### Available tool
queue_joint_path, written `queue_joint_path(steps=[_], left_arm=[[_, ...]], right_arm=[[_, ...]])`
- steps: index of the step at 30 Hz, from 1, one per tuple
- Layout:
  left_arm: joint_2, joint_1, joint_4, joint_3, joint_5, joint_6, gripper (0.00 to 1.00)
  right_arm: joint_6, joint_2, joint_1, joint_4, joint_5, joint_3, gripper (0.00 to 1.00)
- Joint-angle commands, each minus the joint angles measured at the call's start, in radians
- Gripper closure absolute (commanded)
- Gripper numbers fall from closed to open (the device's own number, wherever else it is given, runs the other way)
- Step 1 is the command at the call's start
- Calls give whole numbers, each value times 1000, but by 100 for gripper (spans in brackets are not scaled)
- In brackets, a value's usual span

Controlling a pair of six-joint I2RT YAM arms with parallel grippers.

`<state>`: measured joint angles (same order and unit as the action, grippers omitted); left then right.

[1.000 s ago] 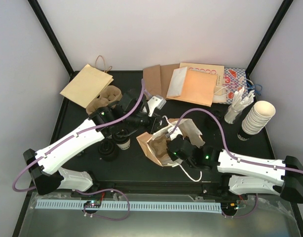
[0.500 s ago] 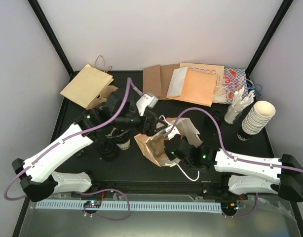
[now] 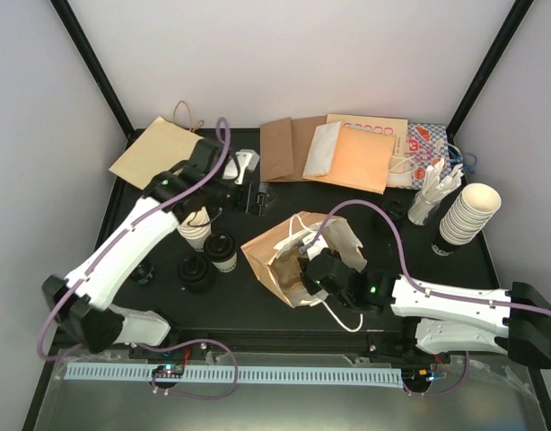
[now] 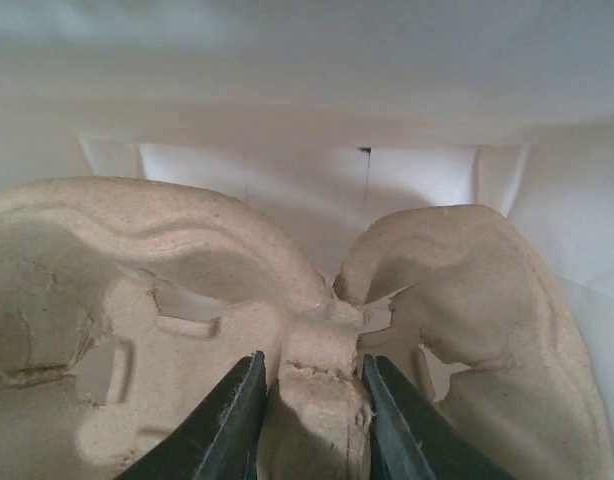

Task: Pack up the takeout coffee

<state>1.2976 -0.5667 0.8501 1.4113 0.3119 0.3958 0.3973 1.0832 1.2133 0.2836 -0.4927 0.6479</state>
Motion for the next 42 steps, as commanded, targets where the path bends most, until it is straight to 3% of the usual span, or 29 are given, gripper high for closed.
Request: queue_joint_path(steps=[1,13,25,42], left_arm=[[121,5,61,69,44,-45,3],[318,-28,66,156,-1,-88,9],[497,-78,134,235,-189,-115,11],[674,-77,186,267,-156,-108,20]], right_arm=[[-1,-3,4,-9,12,-39,72],[1,-31,7,-35,-9,-72,72],[9,-44,8,-92,-23,-101,71],[-2,-10,25,-142,-12,-116,71]])
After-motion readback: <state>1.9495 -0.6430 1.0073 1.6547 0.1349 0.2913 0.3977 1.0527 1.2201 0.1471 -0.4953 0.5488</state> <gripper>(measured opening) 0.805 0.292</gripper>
